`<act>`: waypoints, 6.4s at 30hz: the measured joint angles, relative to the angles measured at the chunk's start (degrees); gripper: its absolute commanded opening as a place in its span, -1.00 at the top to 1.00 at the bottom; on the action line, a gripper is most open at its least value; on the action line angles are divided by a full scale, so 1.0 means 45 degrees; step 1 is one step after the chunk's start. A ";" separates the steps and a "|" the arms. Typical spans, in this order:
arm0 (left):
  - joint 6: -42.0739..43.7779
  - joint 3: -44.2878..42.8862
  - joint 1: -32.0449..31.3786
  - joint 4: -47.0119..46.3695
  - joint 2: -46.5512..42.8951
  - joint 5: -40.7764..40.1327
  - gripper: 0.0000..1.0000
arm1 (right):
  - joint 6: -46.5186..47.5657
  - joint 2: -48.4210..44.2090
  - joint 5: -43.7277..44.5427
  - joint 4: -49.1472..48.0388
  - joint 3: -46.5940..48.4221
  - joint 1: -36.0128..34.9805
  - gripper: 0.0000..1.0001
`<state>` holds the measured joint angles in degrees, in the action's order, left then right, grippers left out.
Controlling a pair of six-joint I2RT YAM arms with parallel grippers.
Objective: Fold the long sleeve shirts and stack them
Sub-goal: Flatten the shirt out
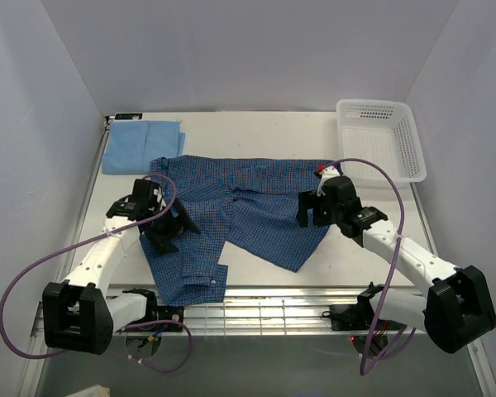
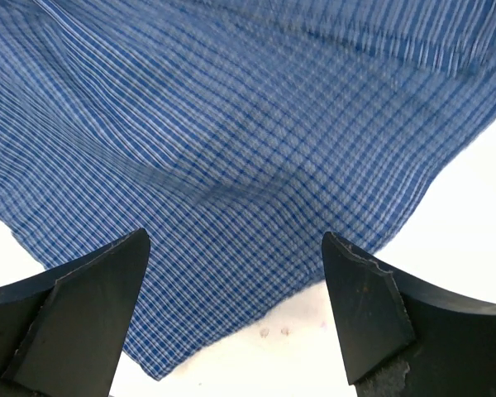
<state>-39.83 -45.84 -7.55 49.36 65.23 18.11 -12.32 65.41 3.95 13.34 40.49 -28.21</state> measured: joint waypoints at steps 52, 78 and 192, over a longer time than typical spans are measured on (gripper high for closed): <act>0.0053 -0.1098 -0.1112 -0.1744 0.2404 0.0918 1.00 | -0.1753 0.1399 0.0758 -0.0228 -0.0889 -0.0010 -0.84; 0.0204 -1.5441 -0.0899 -0.5391 1.0287 -0.0952 1.00 | -0.1957 0.2157 0.1685 -0.1015 -0.1855 -0.0845 0.84; -0.0695 0.1253 -0.3045 -0.6766 0.5450 0.4425 -0.96 | 0.8446 1.5164 0.5008 -0.1569 1.4498 0.0816 -0.80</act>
<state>-42.96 -40.21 -21.26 18.92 89.76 38.02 25.69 133.64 26.48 6.28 105.73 -24.53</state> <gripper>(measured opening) 0.976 0.906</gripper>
